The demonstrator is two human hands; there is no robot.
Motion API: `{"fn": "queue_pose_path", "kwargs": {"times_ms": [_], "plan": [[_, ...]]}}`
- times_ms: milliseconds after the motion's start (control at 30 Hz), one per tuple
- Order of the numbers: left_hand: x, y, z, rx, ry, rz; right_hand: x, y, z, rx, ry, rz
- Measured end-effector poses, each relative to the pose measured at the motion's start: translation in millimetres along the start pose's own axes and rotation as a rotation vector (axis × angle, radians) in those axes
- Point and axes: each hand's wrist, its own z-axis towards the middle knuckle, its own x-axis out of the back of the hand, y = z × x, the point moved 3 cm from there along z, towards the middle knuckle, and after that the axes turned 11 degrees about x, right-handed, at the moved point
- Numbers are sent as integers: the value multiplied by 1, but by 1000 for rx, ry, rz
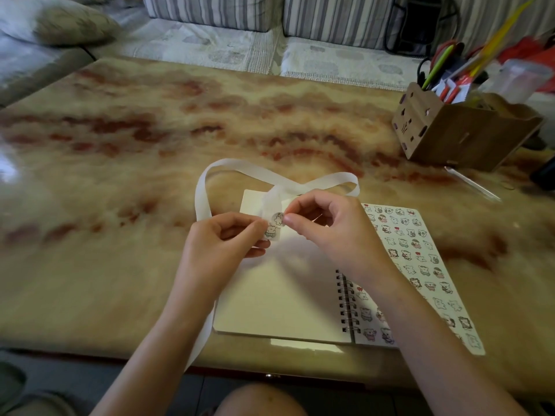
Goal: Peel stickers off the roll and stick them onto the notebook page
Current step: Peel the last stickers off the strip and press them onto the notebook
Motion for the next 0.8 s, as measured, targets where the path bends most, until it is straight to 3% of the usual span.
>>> {"fn": "queue_pose_path", "kwargs": {"times_ms": [533, 800], "plan": [[-4, 2, -1, 53, -99, -45, 1, -4, -1, 95, -4, -76], [0, 3, 0, -44, -4, 151, -2, -7, -2, 171, -53, -214]]}}
